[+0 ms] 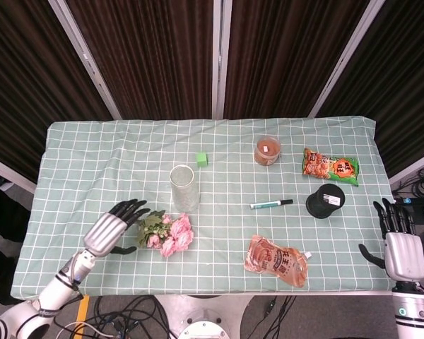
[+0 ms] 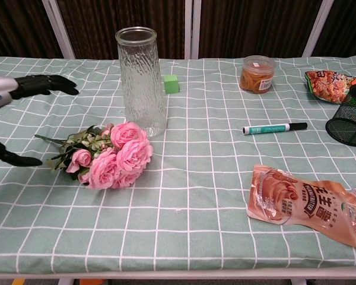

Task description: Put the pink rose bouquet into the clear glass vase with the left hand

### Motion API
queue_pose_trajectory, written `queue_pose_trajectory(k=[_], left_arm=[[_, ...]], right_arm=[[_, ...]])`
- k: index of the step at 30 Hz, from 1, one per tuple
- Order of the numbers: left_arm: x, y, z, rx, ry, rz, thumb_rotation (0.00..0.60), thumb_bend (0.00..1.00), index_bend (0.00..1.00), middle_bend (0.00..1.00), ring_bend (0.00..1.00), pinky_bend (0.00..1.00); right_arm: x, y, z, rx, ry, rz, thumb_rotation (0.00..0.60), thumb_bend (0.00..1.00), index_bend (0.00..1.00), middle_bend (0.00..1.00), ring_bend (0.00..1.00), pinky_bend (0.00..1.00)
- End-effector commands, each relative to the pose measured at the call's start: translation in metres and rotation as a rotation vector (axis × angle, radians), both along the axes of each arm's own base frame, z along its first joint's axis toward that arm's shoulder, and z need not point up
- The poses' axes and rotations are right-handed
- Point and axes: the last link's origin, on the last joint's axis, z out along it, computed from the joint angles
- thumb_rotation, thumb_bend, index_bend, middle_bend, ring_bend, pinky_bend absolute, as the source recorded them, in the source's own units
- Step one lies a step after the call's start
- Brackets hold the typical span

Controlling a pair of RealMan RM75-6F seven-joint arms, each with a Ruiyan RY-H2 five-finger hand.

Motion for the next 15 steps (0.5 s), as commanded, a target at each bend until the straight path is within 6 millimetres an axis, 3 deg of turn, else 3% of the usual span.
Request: queue_pose_trajectory(k=[1, 15], left_arm=[[0.013, 0.004, -0.015, -0.052, -0.019, -0.012, 0.600, 0.00, 0.12, 0.04, 0.05, 0.15], [0.033, 0.018, -0.045, -0.144, -0.017, -0.011, 0.600, 0.00, 0.12, 0.04, 0.05, 0.15]], right_arm=[[-0.004, 0.001, 0.001, -0.001, -0.003, -0.011, 0.600, 0.10, 0.00, 0.00, 0.00, 0.00], [-0.017, 0.005, 0.003, -0.010, -0.020, -0.036, 0.600, 0.10, 0.00, 0.00, 0.00, 0.00]])
